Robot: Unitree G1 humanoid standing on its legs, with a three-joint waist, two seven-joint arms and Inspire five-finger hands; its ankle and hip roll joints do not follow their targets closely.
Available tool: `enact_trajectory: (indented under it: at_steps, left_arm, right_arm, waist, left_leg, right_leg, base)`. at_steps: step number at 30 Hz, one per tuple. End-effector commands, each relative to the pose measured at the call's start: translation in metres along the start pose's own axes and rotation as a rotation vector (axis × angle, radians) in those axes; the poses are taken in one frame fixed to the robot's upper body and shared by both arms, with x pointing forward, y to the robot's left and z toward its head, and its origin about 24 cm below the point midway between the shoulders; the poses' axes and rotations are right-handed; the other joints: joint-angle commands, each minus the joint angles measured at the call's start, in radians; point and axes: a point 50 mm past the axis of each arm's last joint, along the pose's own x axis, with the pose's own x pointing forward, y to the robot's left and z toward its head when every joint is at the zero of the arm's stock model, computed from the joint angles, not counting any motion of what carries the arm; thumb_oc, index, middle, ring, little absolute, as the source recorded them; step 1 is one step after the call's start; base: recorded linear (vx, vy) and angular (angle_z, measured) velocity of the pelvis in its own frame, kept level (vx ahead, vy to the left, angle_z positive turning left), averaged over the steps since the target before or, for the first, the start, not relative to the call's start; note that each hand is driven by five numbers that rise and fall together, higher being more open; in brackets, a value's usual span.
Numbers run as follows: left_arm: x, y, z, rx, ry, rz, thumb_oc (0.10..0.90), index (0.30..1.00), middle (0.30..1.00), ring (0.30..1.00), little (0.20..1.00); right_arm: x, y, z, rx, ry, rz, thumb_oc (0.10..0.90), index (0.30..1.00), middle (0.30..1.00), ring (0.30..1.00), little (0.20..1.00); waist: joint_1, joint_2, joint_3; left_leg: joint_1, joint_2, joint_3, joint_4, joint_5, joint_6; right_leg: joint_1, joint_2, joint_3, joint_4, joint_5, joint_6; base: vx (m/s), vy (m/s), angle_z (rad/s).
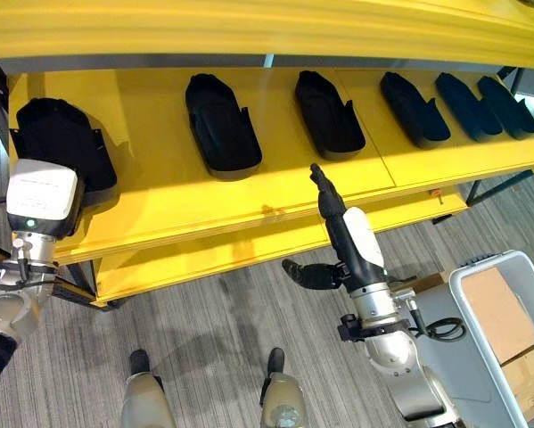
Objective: Move parts from the plastic box to the shelf.
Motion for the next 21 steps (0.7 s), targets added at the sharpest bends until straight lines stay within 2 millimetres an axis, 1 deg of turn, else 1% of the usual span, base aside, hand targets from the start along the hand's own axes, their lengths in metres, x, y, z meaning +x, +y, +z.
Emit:
enact_trajectory:
  at_steps: [1,6,12,18,21]
  left_arm:
    - [0.0006,-0.0007,-0.0222,0.056,0.021,-0.074,0.4,0.3,0.3,0.3,0.3]
    - [0.005,0.0012,-0.0151,0.085,-0.069,-0.087,0.4,0.3,0.3,0.3,0.3]
    - [0.0031,-0.0025,-0.0151,0.103,-0.09,-0.114,0.4,0.3,0.3,0.3,0.3]
    - [0.0008,-0.006,-0.0144,0.112,-0.101,-0.135,0.4,0.3,0.3,0.3,0.3]
    - [0.0023,-0.0048,-0.0136,0.117,-0.11,-0.133,0.4,0.3,0.3,0.3,0.3]
  right_arm:
    - [0.0211,-0.029,0.035,0.002,-0.244,-0.148,0.9,1.0,1.0,1.0,1.0]
    - [0.0219,-0.0304,0.0355,-0.002,-0.252,-0.156,0.9,1.0,1.0,1.0,1.0]
    - [0.0219,-0.0306,0.0348,-0.001,-0.252,-0.161,0.9,1.0,1.0,1.0,1.0]
    - [0.0228,-0.0321,0.0358,-0.008,-0.26,-0.165,0.9,1.0,1.0,1.0,1.0]
    - [0.0226,-0.0322,0.0351,-0.012,-0.257,-0.164,0.9,1.0,1.0,1.0,1.0]
  waist:
    - [0.002,-0.018,-0.022]
    - [-0.002,-0.012,-0.017]
    - [-0.003,-0.008,-0.013]
    - [-0.003,0.004,-0.007]
    - [-0.005,0.006,-0.007]
  left_leg:
    - [0.025,-0.011,0.036,-0.024,0.032,0.032]
    - [0.02,-0.011,0.036,-0.021,0.032,0.033]
    - [0.017,-0.011,0.038,-0.016,0.032,0.034]
    - [0.012,-0.013,0.035,-0.008,0.03,0.034]
    - [0.008,-0.013,0.034,-0.005,0.03,0.034]
  right_leg:
    - [-0.049,0.008,0.033,0.107,-0.042,-0.029]
    - [-0.055,0.005,0.036,0.111,-0.042,-0.028]
    - [-0.059,0.005,0.04,0.113,-0.042,-0.028]
    - [-0.068,0.002,0.048,0.124,-0.047,-0.029]
    - [-0.071,0.0,0.05,0.128,-0.047,-0.029]
  base:
    - [0.0,0.0,0.0]
    - [0.0,0.0,0.0]
    - [0.0,0.003,-0.02]
    - [0.0,0.0,0.0]
    - [0.0,0.0,0.0]
